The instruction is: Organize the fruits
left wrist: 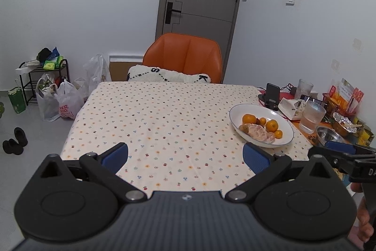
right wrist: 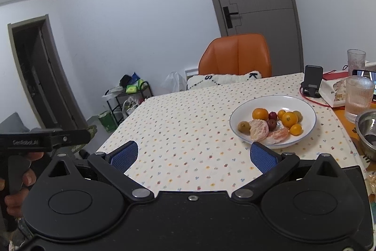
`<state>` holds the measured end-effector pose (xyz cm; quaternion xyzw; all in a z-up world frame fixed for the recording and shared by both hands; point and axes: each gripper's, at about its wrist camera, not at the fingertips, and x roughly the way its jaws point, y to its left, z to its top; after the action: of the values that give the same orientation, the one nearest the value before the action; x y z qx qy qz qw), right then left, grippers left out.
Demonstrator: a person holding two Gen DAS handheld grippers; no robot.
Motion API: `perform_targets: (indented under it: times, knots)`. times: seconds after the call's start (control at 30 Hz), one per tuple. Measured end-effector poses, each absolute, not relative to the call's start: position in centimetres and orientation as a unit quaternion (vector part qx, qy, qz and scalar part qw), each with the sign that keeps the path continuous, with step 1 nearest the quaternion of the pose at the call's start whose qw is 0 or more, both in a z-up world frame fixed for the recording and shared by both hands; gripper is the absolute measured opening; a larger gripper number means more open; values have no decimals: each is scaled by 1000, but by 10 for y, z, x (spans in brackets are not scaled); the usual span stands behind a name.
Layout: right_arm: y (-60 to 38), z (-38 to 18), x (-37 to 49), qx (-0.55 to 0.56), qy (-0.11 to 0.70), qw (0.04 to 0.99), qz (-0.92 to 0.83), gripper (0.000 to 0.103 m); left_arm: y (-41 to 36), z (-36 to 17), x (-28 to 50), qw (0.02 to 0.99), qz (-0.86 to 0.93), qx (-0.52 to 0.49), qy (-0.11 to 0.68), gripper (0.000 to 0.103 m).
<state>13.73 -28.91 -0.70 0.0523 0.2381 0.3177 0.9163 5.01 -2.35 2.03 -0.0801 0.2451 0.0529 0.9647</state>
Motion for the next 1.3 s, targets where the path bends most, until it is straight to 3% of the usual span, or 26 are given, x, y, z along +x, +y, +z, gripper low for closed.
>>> perform_targets:
  times: [1.3]
  knots:
    - [-286, -5, 135, 41, 247, 915, 315, 103, -28, 19, 49, 963, 65, -66, 252, 103]
